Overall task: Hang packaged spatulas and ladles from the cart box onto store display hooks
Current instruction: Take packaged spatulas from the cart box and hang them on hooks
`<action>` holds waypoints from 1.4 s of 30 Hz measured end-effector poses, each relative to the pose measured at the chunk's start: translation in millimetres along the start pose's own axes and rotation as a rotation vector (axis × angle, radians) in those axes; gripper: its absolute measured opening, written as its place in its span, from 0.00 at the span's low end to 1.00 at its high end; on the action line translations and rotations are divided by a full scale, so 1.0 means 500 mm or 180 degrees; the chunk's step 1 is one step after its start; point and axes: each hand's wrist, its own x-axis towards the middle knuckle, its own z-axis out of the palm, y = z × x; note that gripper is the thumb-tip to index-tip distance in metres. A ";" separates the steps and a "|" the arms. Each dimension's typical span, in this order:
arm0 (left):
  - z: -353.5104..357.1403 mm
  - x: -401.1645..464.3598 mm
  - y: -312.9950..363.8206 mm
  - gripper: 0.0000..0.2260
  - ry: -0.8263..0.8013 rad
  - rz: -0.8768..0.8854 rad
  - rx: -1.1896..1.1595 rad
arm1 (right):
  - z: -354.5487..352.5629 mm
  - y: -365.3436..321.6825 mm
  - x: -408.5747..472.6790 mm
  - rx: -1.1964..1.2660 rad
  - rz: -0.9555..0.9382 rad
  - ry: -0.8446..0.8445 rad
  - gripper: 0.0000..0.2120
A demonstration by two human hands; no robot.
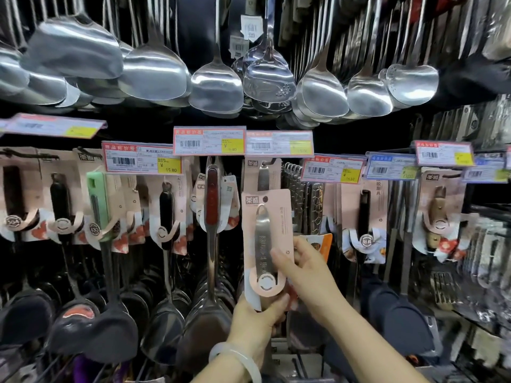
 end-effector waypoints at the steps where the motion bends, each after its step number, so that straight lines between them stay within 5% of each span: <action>1: 0.001 0.000 0.000 0.13 -0.0004 0.0006 0.0015 | 0.000 0.001 0.000 -0.0027 -0.0037 0.0028 0.10; 9: 0.000 0.010 0.002 0.18 -0.0385 0.0141 0.0002 | -0.013 0.002 0.014 0.0115 -0.0259 0.0232 0.15; 17: -0.001 0.011 -0.007 0.06 -0.0308 0.0219 0.0182 | -0.029 -0.021 0.043 0.0793 -0.0165 0.0364 0.03; 27: 0.010 0.029 0.045 0.04 -0.0371 0.0375 -0.0158 | -0.009 -0.061 0.089 0.0620 -0.0497 0.0578 0.07; 42: -0.009 0.034 0.067 0.05 -0.0404 0.0302 -0.0082 | 0.017 -0.046 0.119 0.0819 -0.0177 0.0940 0.09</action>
